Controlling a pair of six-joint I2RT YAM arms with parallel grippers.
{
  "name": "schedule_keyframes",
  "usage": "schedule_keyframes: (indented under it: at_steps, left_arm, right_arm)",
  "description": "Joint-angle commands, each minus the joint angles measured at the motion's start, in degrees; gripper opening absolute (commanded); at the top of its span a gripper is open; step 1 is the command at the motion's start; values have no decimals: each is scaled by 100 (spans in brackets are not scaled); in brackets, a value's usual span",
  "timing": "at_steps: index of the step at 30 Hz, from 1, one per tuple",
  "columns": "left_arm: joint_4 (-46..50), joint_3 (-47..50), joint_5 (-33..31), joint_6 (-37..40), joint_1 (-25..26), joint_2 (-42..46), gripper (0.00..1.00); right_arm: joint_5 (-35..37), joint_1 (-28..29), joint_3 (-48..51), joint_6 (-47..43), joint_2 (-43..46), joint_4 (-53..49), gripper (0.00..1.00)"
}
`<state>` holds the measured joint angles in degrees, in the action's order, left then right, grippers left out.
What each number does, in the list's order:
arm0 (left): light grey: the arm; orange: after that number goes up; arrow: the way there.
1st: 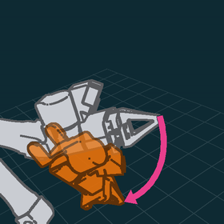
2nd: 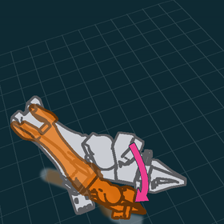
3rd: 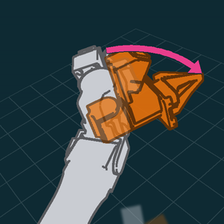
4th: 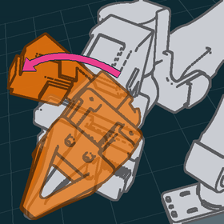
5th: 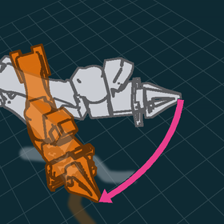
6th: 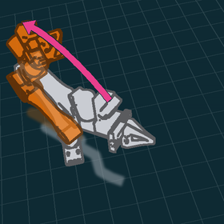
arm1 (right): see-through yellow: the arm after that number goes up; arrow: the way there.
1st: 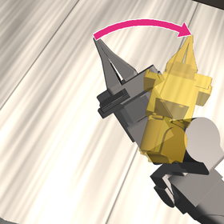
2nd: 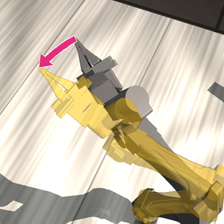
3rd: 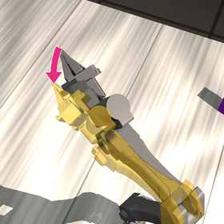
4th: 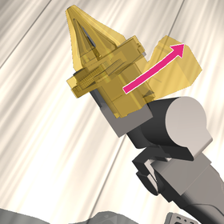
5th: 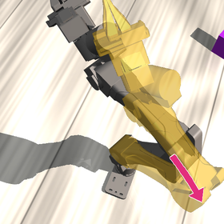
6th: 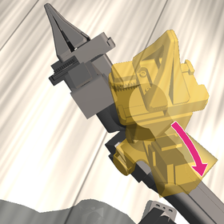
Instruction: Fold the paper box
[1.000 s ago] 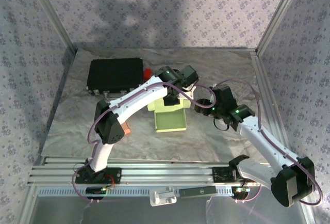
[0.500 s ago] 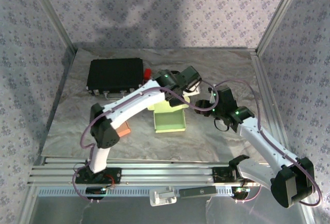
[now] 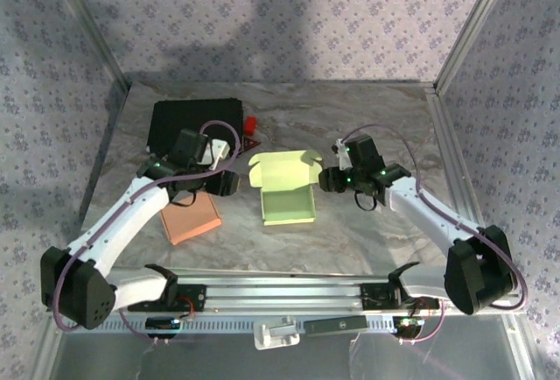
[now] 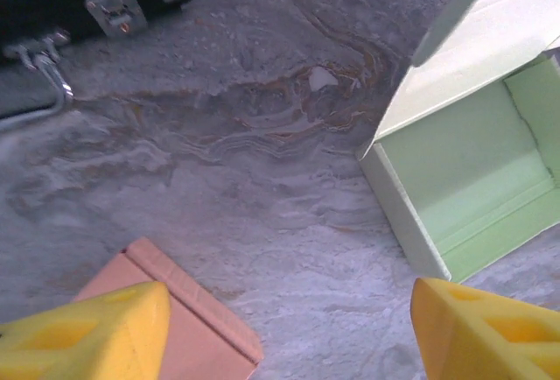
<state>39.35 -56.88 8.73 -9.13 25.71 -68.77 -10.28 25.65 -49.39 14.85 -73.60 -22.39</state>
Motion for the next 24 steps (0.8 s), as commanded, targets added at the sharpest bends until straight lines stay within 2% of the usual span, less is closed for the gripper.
schedule_keyframes:
  at_steps: [1,9,13,18,24]
  left_arm:
    - [-873,-185,1090,-54,-10,-190,71]
    - [-1044,-507,1131,248,71,-1070,69]
    - [-1051,-638,857,268,224,-1327,67]
    - [-1092,-657,385,232,438,-1479,61]
    - [-1232,-586,186,65,540,-1522,49]
  right_arm:
    - [28,31,-336,-464,-186,135,50]
    - [306,252,-651,-588,-780,152,48]
    - [306,285,-746,-623,-945,198,47]
    - [388,318,-888,-676,-1127,200,45]
    - [374,367,-958,-685,-1176,207,42]
